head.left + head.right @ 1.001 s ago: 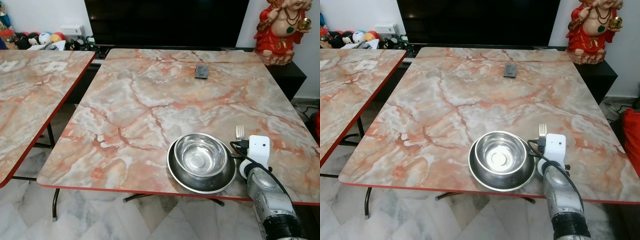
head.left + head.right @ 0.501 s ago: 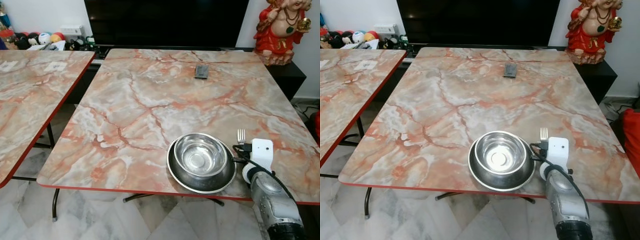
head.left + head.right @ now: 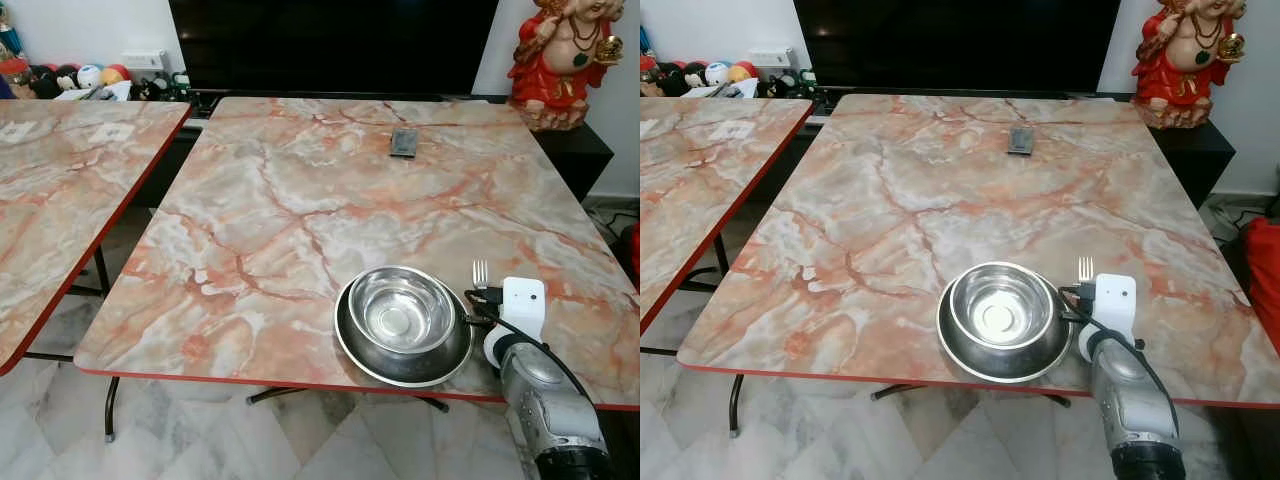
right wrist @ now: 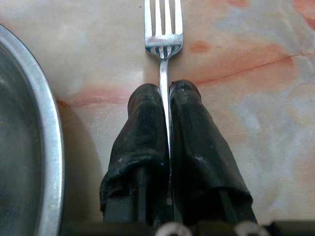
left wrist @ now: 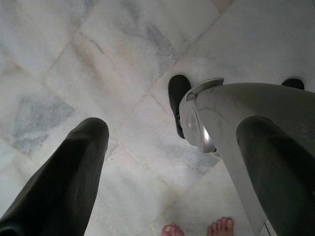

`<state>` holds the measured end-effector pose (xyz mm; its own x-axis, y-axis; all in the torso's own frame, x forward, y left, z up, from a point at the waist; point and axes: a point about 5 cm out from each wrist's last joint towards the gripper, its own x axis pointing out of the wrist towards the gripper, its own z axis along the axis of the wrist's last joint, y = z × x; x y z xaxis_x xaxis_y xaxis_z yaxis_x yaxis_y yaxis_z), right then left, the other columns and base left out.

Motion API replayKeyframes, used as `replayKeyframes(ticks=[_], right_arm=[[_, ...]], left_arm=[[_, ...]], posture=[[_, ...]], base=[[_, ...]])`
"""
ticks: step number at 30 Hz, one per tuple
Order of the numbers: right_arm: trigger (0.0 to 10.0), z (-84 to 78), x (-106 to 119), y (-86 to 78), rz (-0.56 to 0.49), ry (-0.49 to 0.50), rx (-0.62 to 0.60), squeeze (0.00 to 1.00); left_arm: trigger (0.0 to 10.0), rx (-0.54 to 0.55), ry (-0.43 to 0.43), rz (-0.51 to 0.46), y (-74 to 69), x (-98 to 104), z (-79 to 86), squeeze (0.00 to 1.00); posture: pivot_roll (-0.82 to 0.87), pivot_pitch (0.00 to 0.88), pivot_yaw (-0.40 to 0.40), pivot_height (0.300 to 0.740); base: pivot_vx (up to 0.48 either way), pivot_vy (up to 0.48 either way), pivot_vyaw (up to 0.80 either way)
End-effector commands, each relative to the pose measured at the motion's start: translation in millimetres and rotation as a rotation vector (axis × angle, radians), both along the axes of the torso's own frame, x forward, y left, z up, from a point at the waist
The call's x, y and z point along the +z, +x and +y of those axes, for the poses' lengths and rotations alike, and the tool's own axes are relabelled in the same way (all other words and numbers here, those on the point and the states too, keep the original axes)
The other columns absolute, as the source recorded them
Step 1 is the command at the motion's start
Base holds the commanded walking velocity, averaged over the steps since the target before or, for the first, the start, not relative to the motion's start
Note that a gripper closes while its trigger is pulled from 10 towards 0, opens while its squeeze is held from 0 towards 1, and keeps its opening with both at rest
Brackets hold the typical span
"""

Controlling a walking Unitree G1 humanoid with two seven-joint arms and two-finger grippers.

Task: Setting the table

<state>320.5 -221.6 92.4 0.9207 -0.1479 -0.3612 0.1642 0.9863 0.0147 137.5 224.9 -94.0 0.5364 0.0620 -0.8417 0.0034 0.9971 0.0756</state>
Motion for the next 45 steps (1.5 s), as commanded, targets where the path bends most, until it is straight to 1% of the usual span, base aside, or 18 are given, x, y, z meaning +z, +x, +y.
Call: replayKeyframes(ticks=[1, 9, 10, 13, 14, 15, 17, 18, 34, 38, 41, 45], right_arm=[[10.0, 1.8, 1.2, -1.1, -0.001, 0.009, 0.008, 0.33], [10.0, 2.2, 0.9, -2.0, 0.006, 0.011, 0.007, 0.33], [10.0, 2.3, 0.8, -2.0, 0.007, 0.011, 0.008, 0.68], [10.0, 2.2, 0.9, -1.9, 0.007, 0.012, 0.007, 0.67], [10.0, 2.0, 0.9, -1.9, 0.008, 0.011, 0.006, 0.62], [10.0, 1.9, 0.9, -1.9, 0.009, 0.011, 0.005, 0.6], [10.0, 1.9, 0.9, -1.8, 0.01, 0.008, 0.004, 0.22], [10.0, 1.9, 0.8, -1.7, 0.011, 0.007, 0.005, 0.0], [10.0, 2.2, 0.5, -1.2, 0.012, 0.004, -0.003, 0.0], [10.0, -0.5, 2.9, -0.4, -0.008, -0.011, -0.028, 0.0], [10.0, -4.7, 9.3, 1.1, -0.052, -0.018, -0.062, 0.0], [10.0, -4.7, 11.4, 2.0, -0.062, -0.013, -0.06, 0.0]], left_arm=[[10.0, 0.001, 0.001, 0.044, -10.8, -3.8, 1.8, 0.0], [10.0, 0.001, 0.002, 0.045, -11.0, -3.8, 2.0, 0.0], [10.0, 0.0, 0.002, 0.045, -11.0, -3.8, 2.0, 0.0], [10.0, 0.0, 0.003, 0.045, -10.9, -3.8, 2.0, 0.0], [10.0, -0.001, 0.003, 0.045, -10.9, -3.8, 1.9, 0.0], [10.0, -0.001, 0.003, 0.045, -10.9, -3.7, 1.9, 0.0], [10.0, 0.0, 0.004, 0.044, -10.8, -3.7, 1.9, 0.0], [10.0, 0.0, 0.004, 0.044, -10.7, -3.7, 1.9, 0.0], [10.0, -0.003, 0.005, 0.045, -10.7, -3.7, 1.9, 0.0], [10.0, -0.002, 0.005, 0.045, -10.8, -3.7, 1.9, 0.0], [10.0, -0.002, 0.005, 0.045, -10.7, -3.7, 1.9, 0.0], [10.0, -0.003, 0.004, 0.044, -10.4, -3.6, 1.8, 0.0]], posture=[[-0.01, 0.118, 0.018, 0.74], [-0.01, 0.118, 0.019, 0.74], [-0.01, 0.118, 0.019, 0.74], [-0.01, 0.118, 0.019, 0.74], [-0.01, 0.117, 0.019, 0.74], [-0.01, 0.117, 0.019, 0.74], [-0.01, 0.118, 0.019, 0.74], [-0.01, 0.118, 0.018, 0.74], [-0.01, 0.116, 0.019, 0.74], [-0.01, 0.116, 0.019, 0.74], [-0.01, 0.116, 0.02, 0.74], [-0.01, 0.116, 0.02, 0.74]], base=[[0.0, 0.0, 0.0], [0.0, 0.0, 0.0], [0.0, 0.0, 0.0], [0.0, 0.0, 0.0], [0.0, 0.0, 0.0], [0.0, 0.0, 0.0], [0.0, 0.0, 0.0], [0.0, 0.0, 0.0], [0.0, 0.0, 0.0], [0.0, 0.0, 0.0], [0.0, 0.0, 0.0], [0.0, 0.0, 0.0]])
